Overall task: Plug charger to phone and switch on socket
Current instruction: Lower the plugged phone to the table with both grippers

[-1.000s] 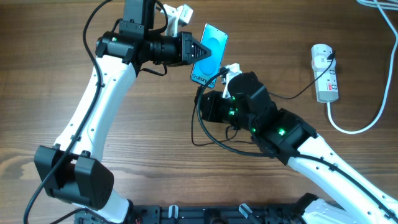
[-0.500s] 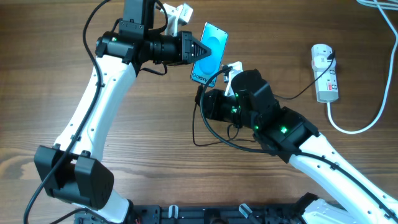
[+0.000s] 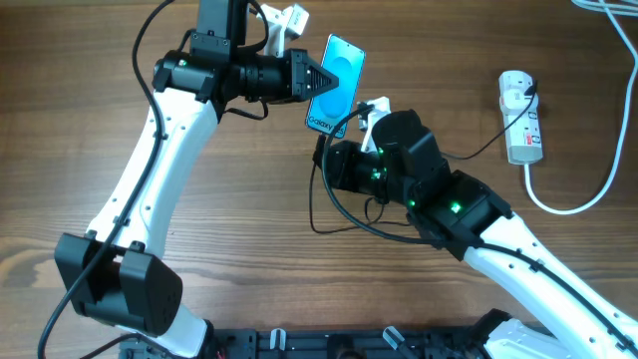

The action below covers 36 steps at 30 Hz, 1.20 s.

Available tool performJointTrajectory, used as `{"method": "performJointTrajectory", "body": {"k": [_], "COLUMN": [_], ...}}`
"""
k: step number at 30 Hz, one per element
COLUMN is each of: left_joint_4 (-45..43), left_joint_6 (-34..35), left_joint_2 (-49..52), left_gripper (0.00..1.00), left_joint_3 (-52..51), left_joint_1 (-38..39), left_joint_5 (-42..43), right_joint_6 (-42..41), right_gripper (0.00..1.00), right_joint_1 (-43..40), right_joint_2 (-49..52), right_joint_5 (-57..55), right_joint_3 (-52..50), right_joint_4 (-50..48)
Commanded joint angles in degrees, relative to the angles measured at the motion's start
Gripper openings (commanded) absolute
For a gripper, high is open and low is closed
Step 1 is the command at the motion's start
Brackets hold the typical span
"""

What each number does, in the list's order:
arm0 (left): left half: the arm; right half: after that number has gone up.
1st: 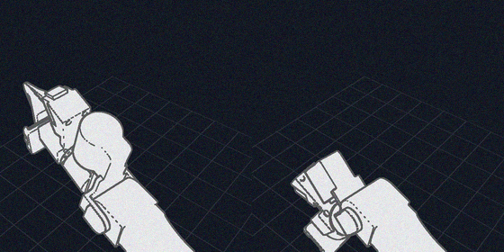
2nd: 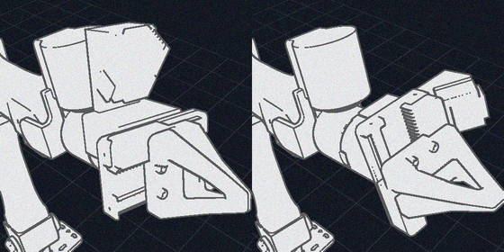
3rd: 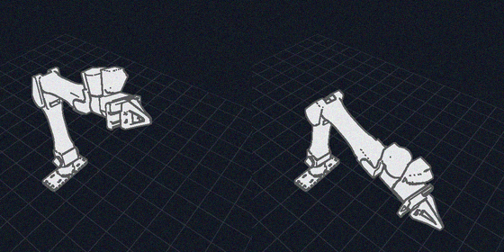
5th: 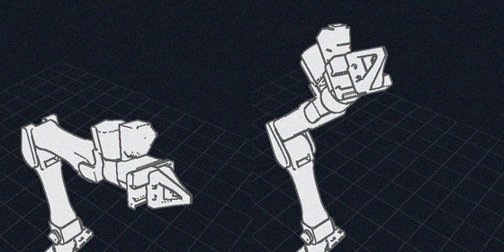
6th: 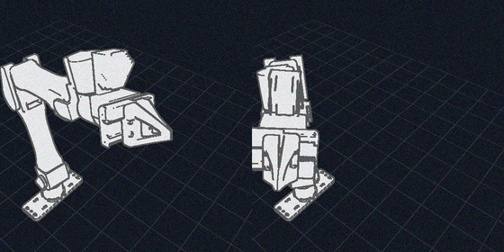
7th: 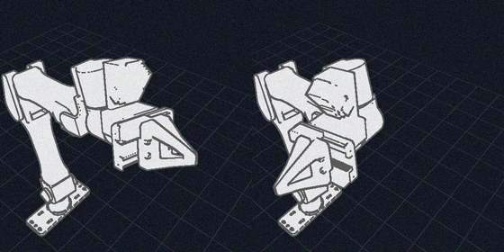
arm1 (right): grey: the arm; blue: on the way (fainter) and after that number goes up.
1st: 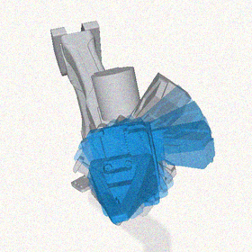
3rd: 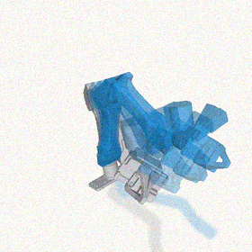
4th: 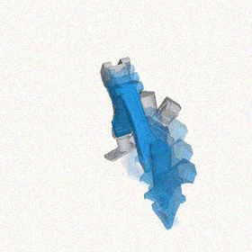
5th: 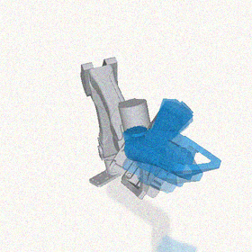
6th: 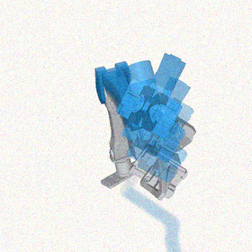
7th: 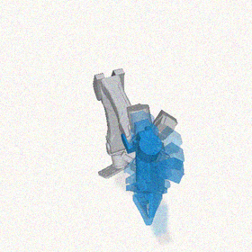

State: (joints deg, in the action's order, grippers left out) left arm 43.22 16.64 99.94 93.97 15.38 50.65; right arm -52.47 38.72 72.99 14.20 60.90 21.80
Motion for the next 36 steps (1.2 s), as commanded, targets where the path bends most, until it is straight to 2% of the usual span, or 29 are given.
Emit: {"method": "performJointTrajectory", "body": {"k": [1,8,14,15,18,24,26,27,28,30,31,36], "left_joint_4": [1.40,1.64,1.81,1.81,1.77,3.23,5.62,6.58,7.96,10.25,11.34,9.73], "left_joint_6": [-1.20,-1.18,-1.18,-1.18,-1.16,2.05,2.08,2.05,2.05,2.05,2.05,1.84], "left_joint_2": [0.22,0.22,0.22,0.22,0.22,0.39,1.46,2.27,3.85,7.82,10.73,18.05], "left_gripper": [0.04,0.04,0.04,0.04,0.04,0.04,0.04,0.04,0.04,0.04,0.04,0.04], "left_joint_3": [0.42,0.42,0.42,0.42,0.42,0.42,0.42,0.42,0.42,0.42,0.42,0.42], "left_joint_1": [0.55,0.55,0.55,0.55,0.52,0.52,0.52,0.55,0.55,0.66,1.01,2.38], "left_joint_5": [2.86,2.89,2.89,2.86,2.12,-11.67,-16.90,-17.75,-17.77,-17.75,-17.73,-17.77], "right_joint_6": [0.00,0.70,1.66,1.73,1.73,4.94,5.05,5.73,6.01,5.97,5.95,5.95], "right_gripper": [0.05,0.05,0.09,0.13,0.32,0.44,0.59,0.67,0.81,0.95,0.98,1.00], "right_joint_1": [-3.26,-3.34,-3.34,-3.34,-3.34,-3.34,-3.34,-3.34,-3.34,-3.34,-3.34,-3.34], "right_joint_2": [-1.11,-1.11,-1.11,-1.11,-1.11,-1.11,-1.11,-1.11,-1.11,-1.11,-1.11,-1.11], "right_joint_5": [-6.71,-9.31,-9.94,-9.92,-9.20,-4.66,-4.72,-4.74,-5.29,-7.06,-8.48,-9.09], "right_joint_3": [1.14,1.14,1.14,1.14,1.14,1.14,1.14,1.14,1.11,1.11,1.11,0.85], "right_joint_4": [-2.14,-3.74,-3.08,-2.95,-1.22,5.25,10.23,12.35,14.93,19.54,21.73,22.45]}}
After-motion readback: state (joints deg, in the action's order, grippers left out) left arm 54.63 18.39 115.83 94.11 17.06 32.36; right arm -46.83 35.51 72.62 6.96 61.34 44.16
